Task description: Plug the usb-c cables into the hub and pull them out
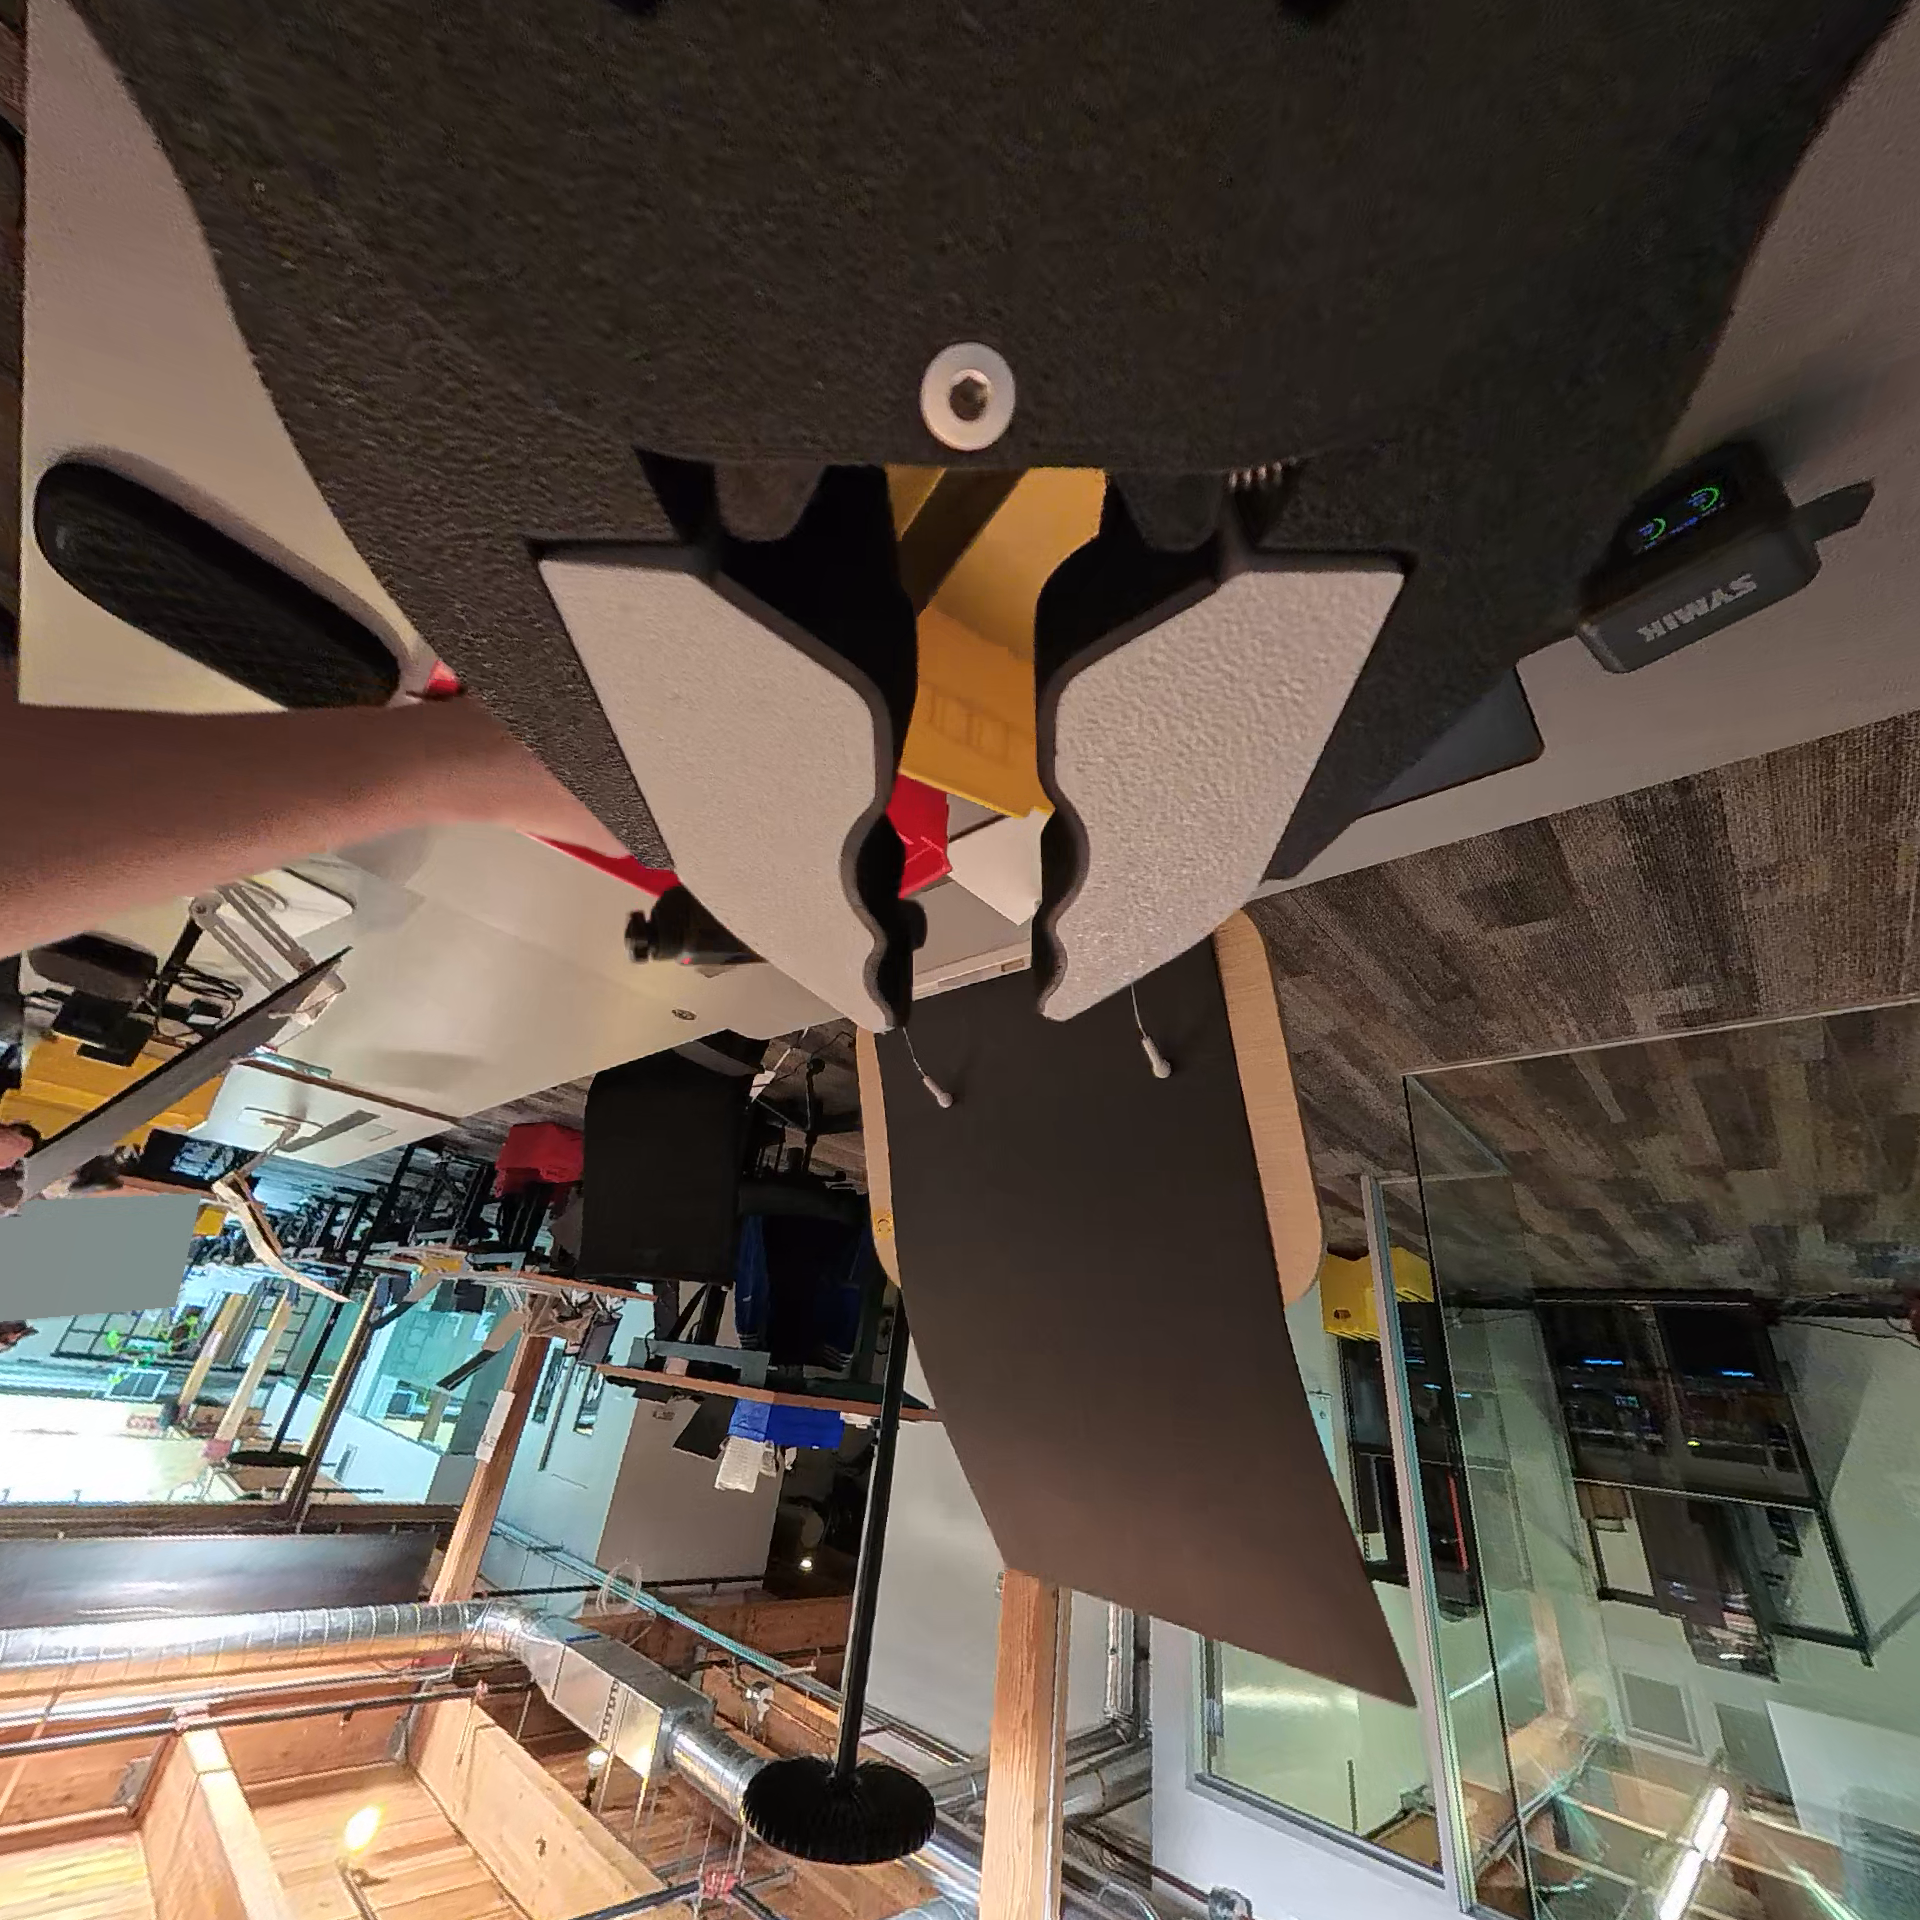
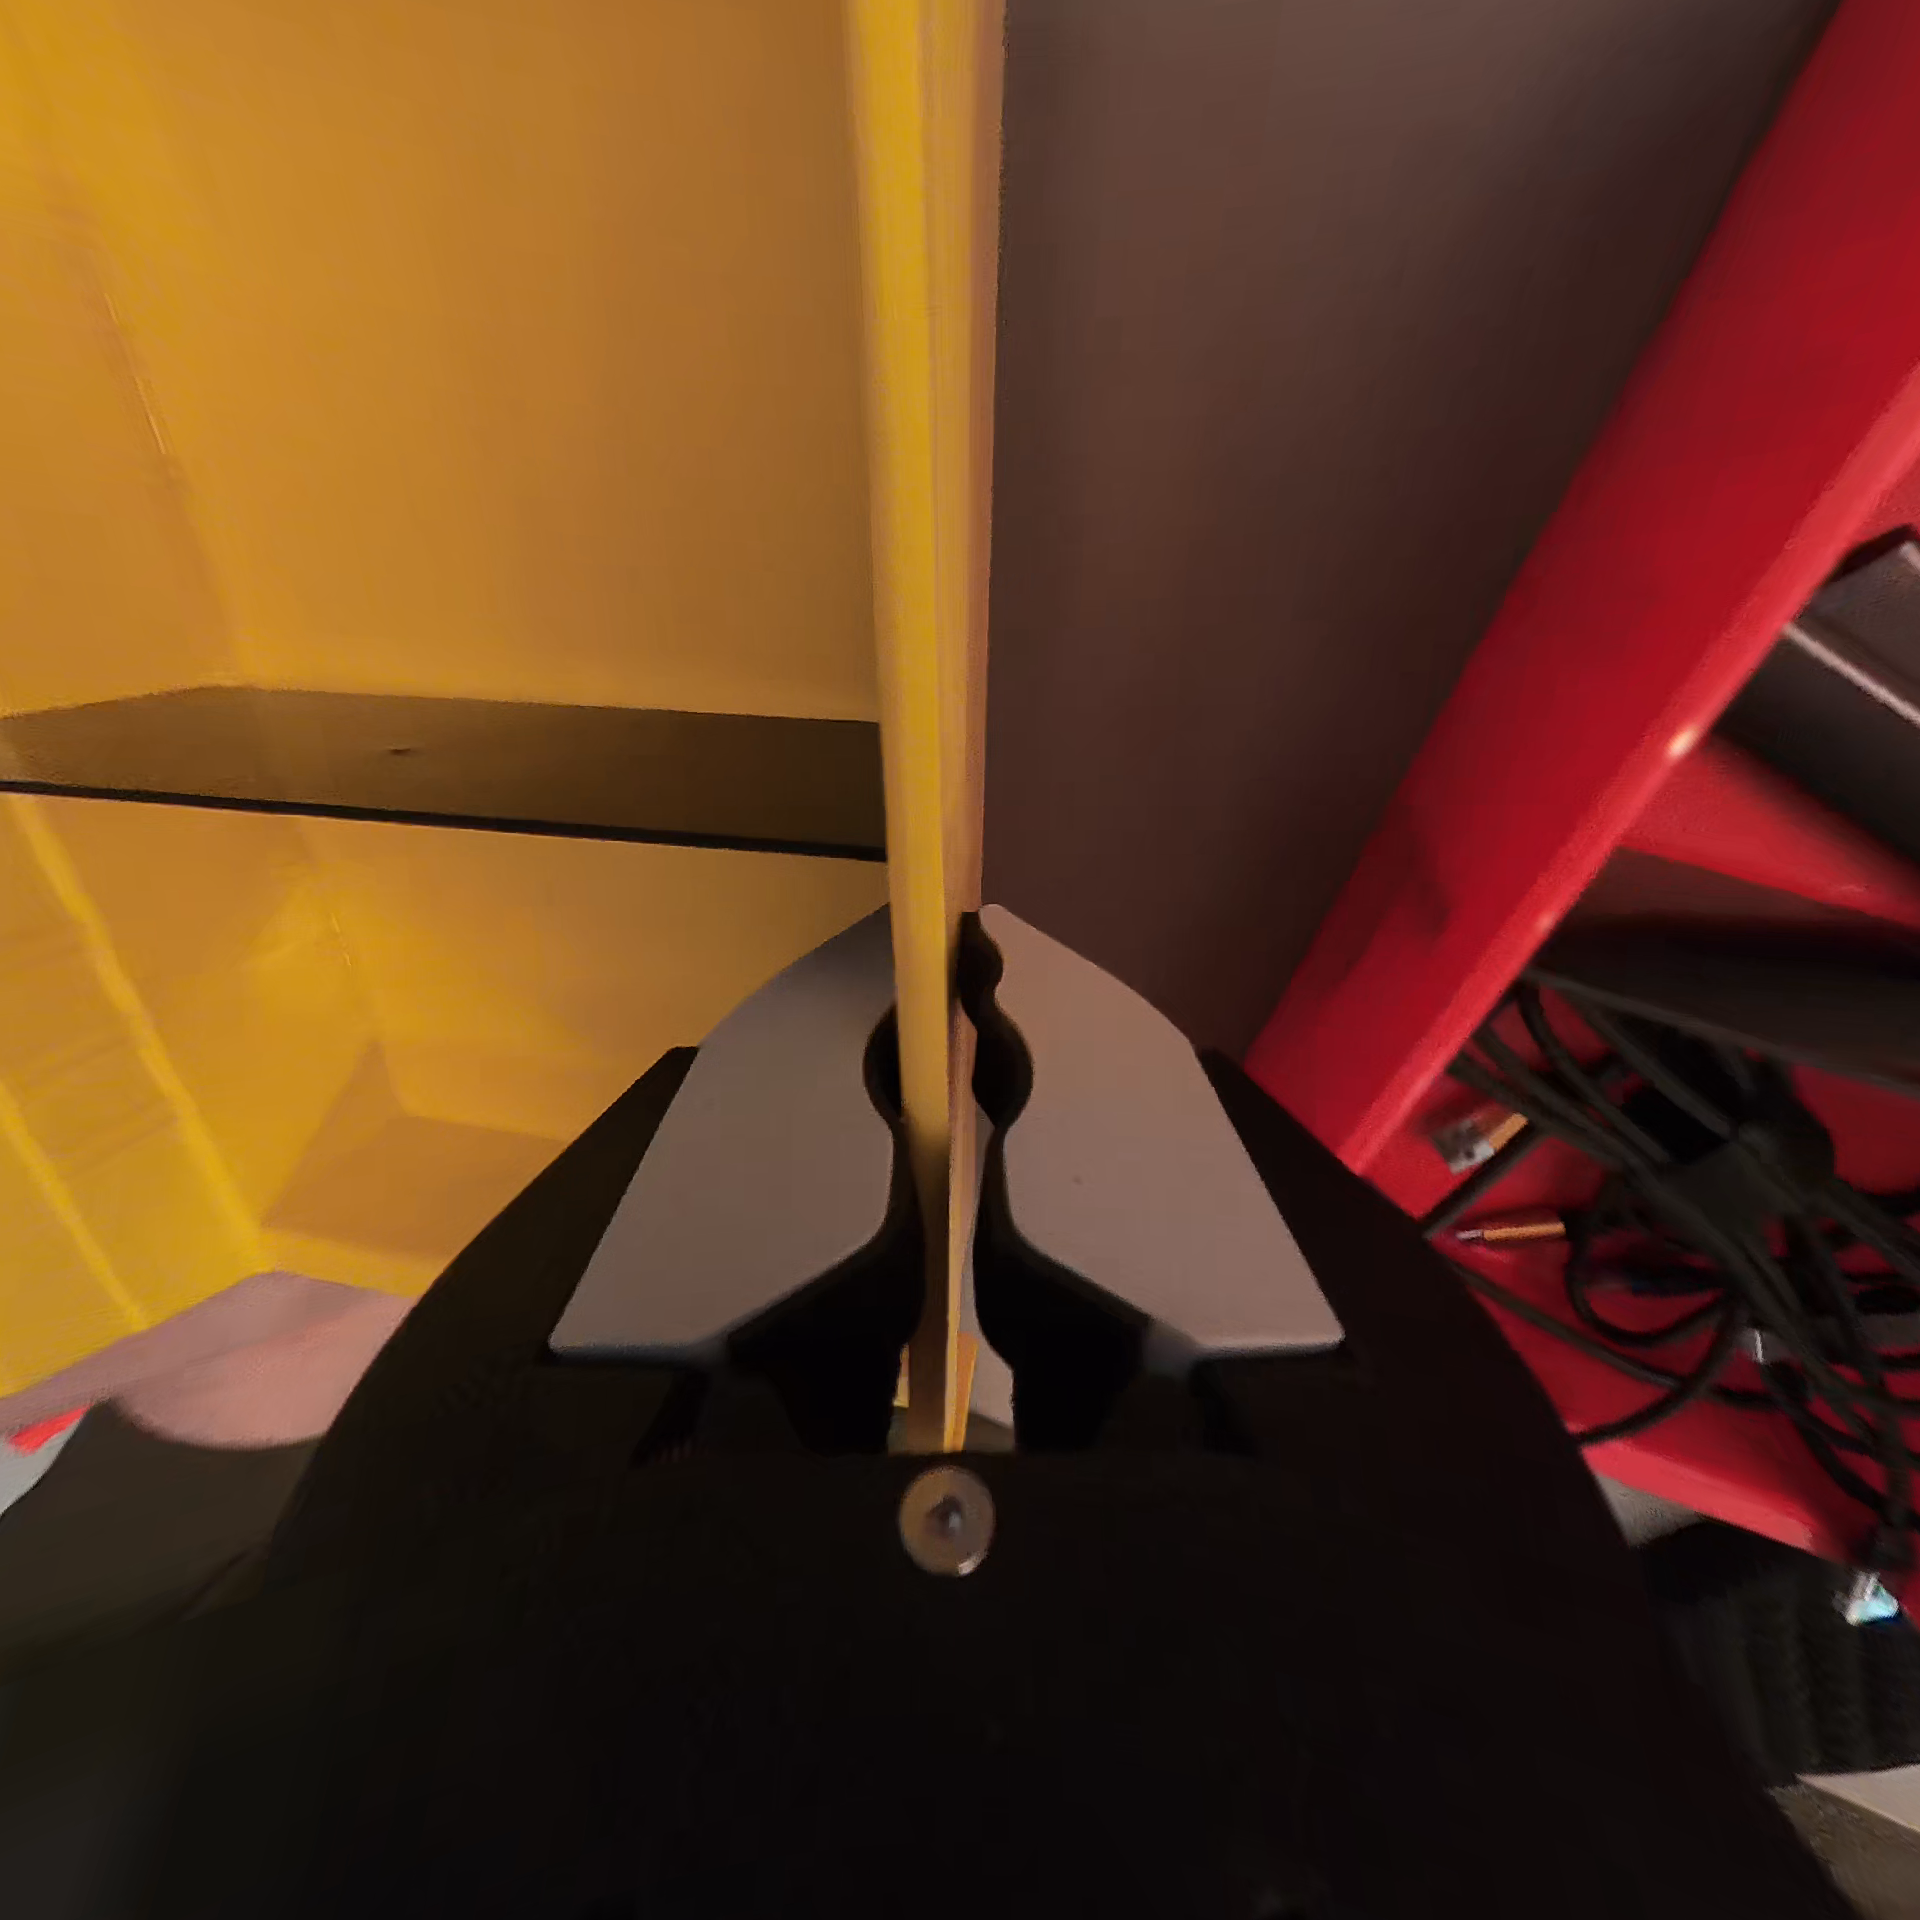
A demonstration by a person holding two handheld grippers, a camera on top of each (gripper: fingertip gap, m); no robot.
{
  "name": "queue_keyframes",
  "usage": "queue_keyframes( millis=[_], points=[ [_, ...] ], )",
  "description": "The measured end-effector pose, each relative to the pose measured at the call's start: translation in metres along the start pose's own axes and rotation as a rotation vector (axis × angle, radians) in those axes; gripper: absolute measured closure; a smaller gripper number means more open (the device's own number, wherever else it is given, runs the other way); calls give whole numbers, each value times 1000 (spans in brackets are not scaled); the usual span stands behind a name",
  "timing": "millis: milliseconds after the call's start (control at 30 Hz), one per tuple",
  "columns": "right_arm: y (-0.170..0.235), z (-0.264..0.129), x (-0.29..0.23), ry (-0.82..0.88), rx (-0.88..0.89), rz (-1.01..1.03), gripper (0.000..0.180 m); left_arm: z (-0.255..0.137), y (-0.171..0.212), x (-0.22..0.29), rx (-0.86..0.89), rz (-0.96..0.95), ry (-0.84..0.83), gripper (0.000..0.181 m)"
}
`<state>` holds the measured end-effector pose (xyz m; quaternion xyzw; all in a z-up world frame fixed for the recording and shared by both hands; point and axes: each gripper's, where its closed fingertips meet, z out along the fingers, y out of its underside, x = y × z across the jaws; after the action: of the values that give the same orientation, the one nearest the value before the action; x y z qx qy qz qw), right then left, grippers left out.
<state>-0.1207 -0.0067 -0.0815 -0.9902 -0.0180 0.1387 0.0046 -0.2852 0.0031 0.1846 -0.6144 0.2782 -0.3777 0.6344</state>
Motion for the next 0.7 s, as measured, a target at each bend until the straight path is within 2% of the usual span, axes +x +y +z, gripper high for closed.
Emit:
queue_keyframes(
  millis=[100,200,333,467,567,700],
  points=[
    [6,-37,-7,-39,-34,-51,172,-5,-1,-6,-4,-4,-38,159],
    [16,-93,12,-87,-39,-69,173,-13,-4,-11,7,-31,-57,158],
    [41,-173,90,-123,34,-9,174,-8,1,-10,-6,-88,-19,158],
    [90,-240,204,-54,132,64,173,23,31,10,-128,-213,154,158],
    [125,-257,285,-43,229,169,175,57,66,34,-247,-291,289,159],
    [162,-243,368,-95,298,251,175,103,124,78,-402,-403,426,161]
  ],
)
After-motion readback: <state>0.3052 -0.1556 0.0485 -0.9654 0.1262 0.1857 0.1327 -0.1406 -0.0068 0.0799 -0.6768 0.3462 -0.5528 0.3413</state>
